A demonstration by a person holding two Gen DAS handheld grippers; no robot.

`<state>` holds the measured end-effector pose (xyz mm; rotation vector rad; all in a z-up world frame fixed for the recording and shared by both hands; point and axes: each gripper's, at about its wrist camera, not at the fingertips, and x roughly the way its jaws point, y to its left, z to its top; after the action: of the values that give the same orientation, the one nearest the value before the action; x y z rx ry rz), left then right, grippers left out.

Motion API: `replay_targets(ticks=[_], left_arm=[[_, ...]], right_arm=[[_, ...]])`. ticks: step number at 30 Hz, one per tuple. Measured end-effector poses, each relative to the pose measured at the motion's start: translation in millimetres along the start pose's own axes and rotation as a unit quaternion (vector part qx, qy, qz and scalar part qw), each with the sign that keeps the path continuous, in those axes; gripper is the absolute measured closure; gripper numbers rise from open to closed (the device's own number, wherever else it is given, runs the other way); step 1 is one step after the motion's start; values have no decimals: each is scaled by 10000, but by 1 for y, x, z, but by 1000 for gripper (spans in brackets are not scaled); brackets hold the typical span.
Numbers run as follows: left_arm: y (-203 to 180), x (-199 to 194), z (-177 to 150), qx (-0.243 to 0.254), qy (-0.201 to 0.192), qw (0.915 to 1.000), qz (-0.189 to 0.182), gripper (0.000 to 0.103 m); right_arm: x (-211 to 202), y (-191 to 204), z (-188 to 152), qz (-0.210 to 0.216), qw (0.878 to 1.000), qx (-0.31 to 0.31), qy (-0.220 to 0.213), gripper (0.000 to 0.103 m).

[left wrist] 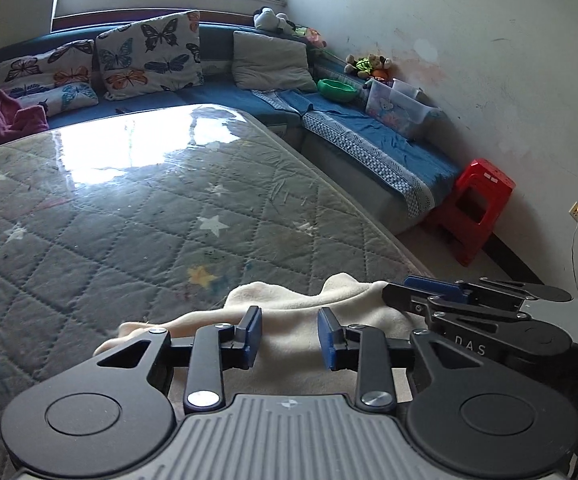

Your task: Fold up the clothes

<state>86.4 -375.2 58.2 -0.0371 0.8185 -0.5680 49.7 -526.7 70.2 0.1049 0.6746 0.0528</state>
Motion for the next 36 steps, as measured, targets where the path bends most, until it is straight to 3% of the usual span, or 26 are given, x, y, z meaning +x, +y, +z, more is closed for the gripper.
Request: replay_targets(ticks=[10, 12, 19, 36], left_arm=[[-3, 21, -1, 116, -38, 9999, 81, 71], [-3, 20, -1, 121, -44, 9999, 79, 71], [-4, 20, -2, 141, -60, 9998, 106, 71], [-11, -9, -17, 385, -224, 9989, 146, 68]], right_arm=[[4, 5, -1, -75, 9999, -116, 7, 78], [-3, 8, 0, -16, 9999, -140, -39, 69], [-5, 23, -1, 132, 9993, -345, -5, 67], [-29, 40, -14, 149, 9982, -575, -34, 57]])
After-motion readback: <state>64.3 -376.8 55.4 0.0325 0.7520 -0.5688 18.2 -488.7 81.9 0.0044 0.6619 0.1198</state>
